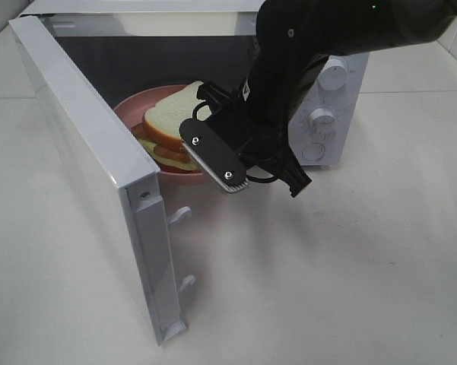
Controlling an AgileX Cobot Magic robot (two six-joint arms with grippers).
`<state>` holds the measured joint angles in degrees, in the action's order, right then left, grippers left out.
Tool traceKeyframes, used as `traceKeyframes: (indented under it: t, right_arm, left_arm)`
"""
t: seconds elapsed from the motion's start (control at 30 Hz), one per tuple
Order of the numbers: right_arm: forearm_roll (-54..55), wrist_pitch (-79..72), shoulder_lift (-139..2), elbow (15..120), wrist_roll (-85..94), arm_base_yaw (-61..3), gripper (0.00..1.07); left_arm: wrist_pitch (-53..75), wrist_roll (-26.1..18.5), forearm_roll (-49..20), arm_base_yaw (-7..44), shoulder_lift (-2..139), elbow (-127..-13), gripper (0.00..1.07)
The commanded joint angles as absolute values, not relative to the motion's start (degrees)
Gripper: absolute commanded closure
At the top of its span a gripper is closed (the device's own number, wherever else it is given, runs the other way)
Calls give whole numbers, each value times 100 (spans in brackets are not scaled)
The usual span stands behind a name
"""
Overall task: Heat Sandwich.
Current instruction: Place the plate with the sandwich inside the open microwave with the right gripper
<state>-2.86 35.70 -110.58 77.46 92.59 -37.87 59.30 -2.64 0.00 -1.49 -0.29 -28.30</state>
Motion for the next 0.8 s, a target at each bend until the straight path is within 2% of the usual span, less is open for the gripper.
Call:
traceKeyframes:
  t: [0.03,0.8]
  right_arm:
    - [-269,3581,-11190,8004,9053,-3822,107]
    - [-630,4400,-12456,9889,7792,-3822,107]
  left_arm:
    - [5890,-229,-46,-155,-178,-2819,3]
    - [5890,-229,-46,-155,-178,-2819,3]
